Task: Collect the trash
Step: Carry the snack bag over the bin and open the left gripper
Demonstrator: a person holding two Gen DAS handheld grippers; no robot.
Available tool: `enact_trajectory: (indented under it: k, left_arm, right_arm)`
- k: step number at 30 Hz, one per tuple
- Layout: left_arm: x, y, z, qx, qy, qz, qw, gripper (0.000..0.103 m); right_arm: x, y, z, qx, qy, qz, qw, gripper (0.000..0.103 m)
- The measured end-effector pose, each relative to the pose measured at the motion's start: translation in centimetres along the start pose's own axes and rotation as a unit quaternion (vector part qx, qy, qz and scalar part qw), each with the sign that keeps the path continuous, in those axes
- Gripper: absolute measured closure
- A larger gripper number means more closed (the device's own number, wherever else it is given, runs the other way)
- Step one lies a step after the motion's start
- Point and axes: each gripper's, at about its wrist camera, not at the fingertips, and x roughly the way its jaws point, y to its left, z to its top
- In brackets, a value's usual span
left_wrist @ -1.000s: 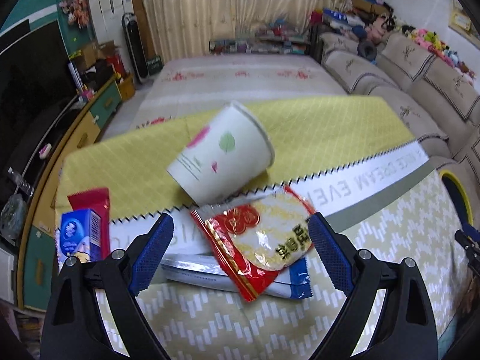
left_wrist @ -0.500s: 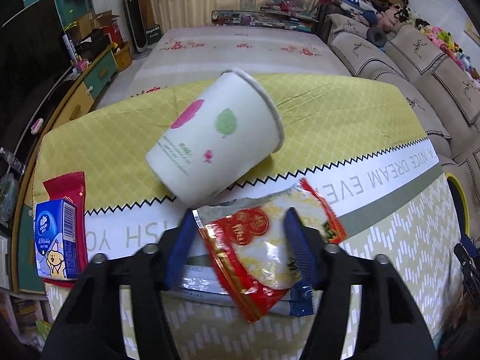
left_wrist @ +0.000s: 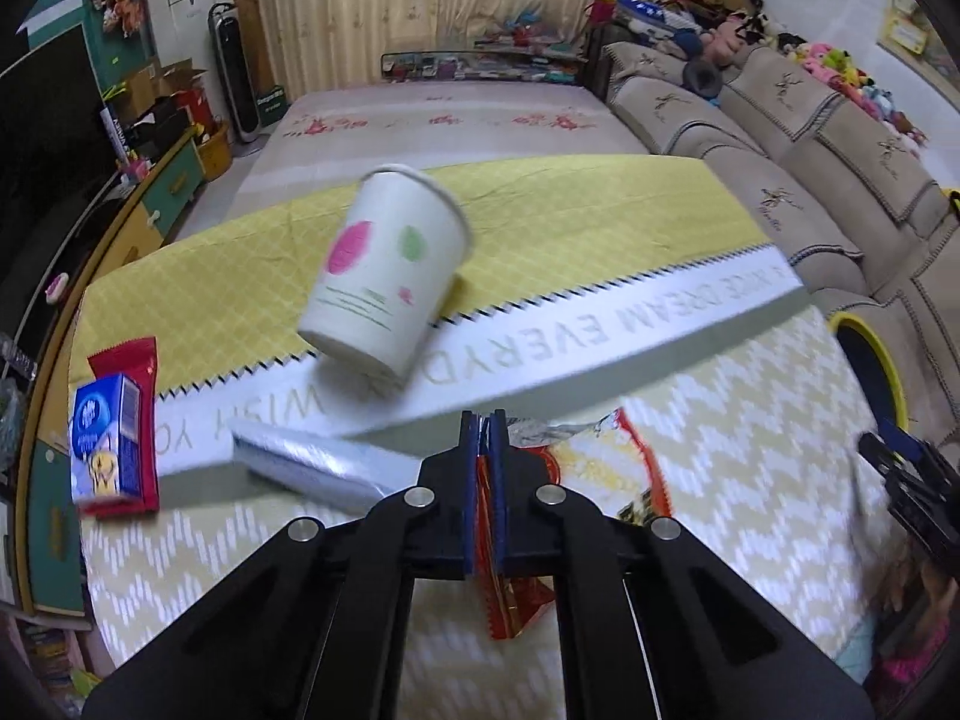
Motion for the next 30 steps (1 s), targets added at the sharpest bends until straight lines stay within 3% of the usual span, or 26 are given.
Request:
enact_trajectory:
  k: [7, 14, 23, 30]
  left_arm:
    - [-5.3, -4.4, -2.3, 0.033, -0.045, -0.021, 0.9982, 0.098]
    - [-9.2, -10.0, -1.7, 0.091, -0.086, -0.04, 0.9913, 0.098]
    - [-9.3, -20.0, 1.0, 0.146, -0.101, -0.101, 0.9788, 0.098]
    - [-7.2, -30.0, 2.9, 0.194, -0.111, -0.154, 0.9623, 0.098]
  right_arm:
    - [-1.8, 0.0, -0.2, -0.005, -0.042, -0.006, 0.999, 0.045]
    - [-4.5, -1.5, -1.4, -0.017, -0.057, -0.021, 0.998, 0.045]
    - [-9.3, -7.4, -2.9, 0.012, -0.095, -0.067, 0.993, 0.045]
    - [-10.6, -12.6, -4.8, 0.048, -0.093, -0.105, 0.989, 0.043]
